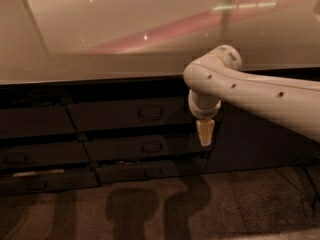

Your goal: Open top drawer

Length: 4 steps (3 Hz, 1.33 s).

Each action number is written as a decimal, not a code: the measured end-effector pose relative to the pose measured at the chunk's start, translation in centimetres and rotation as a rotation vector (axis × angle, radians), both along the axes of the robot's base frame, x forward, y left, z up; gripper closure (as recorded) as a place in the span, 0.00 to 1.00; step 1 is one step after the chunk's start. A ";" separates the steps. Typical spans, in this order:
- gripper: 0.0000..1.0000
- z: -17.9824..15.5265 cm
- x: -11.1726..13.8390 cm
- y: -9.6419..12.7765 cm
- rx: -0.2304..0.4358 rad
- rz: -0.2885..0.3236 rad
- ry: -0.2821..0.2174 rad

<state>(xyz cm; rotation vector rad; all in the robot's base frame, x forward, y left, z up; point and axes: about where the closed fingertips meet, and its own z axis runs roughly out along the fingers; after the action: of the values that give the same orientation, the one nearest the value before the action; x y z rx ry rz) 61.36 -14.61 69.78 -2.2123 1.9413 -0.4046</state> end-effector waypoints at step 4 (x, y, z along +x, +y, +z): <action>0.00 -0.7 0.9 -0.9 0.194 0.049 0.053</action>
Offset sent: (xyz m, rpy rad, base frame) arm 0.0013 -0.0032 0.0022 0.1423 0.0074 0.0286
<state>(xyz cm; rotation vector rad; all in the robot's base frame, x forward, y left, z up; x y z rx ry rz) 62.31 -15.51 69.04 -2.1620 1.8596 -0.1454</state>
